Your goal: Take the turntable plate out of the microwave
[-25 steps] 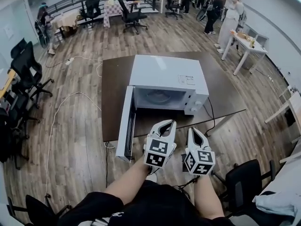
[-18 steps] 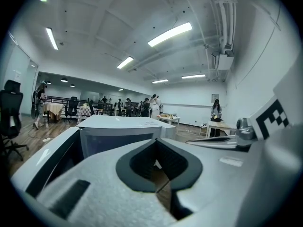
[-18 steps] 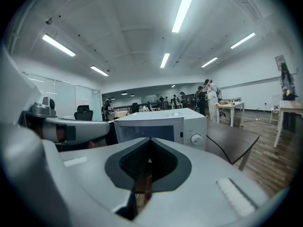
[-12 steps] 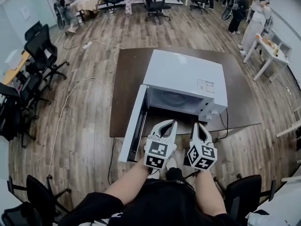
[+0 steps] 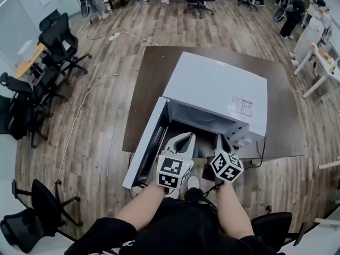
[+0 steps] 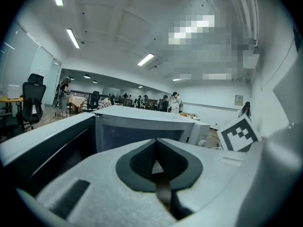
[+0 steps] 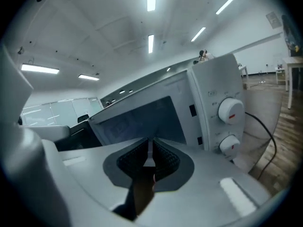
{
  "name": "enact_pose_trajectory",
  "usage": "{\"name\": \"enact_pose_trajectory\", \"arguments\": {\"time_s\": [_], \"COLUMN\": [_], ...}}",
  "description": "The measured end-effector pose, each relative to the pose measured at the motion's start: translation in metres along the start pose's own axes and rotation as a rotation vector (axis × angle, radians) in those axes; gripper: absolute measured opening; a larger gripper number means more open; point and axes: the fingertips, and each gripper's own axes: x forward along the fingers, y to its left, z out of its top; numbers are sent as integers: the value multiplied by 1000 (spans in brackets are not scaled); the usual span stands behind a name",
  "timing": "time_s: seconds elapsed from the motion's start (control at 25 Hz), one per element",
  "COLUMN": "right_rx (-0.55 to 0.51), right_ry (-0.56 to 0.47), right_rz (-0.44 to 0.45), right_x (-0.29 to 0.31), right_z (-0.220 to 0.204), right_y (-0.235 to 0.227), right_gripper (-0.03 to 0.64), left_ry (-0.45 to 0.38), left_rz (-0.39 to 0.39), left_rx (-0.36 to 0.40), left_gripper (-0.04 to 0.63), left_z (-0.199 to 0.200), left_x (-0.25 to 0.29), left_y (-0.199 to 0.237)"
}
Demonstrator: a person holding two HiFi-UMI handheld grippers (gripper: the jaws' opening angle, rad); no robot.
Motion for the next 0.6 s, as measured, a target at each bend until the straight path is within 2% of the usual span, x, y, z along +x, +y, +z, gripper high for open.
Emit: {"name": "enact_pose_trajectory", "arguments": {"time_s": [0.32, 0.6], "right_rx": [280, 382], "right_ry": [74, 82], "right_rz": [-33, -85], "right_x": [72, 110], "right_z": [-30, -48], "right_y": [-32, -51], "right_gripper": [120, 172], "left_ry": [43, 100], "left_rz": [64, 97], "left_rx": [-17, -25], "left_gripper": [9, 9], "left_z": [-14, -31], "left_x": [14, 17], "left_y": [24, 41]}}
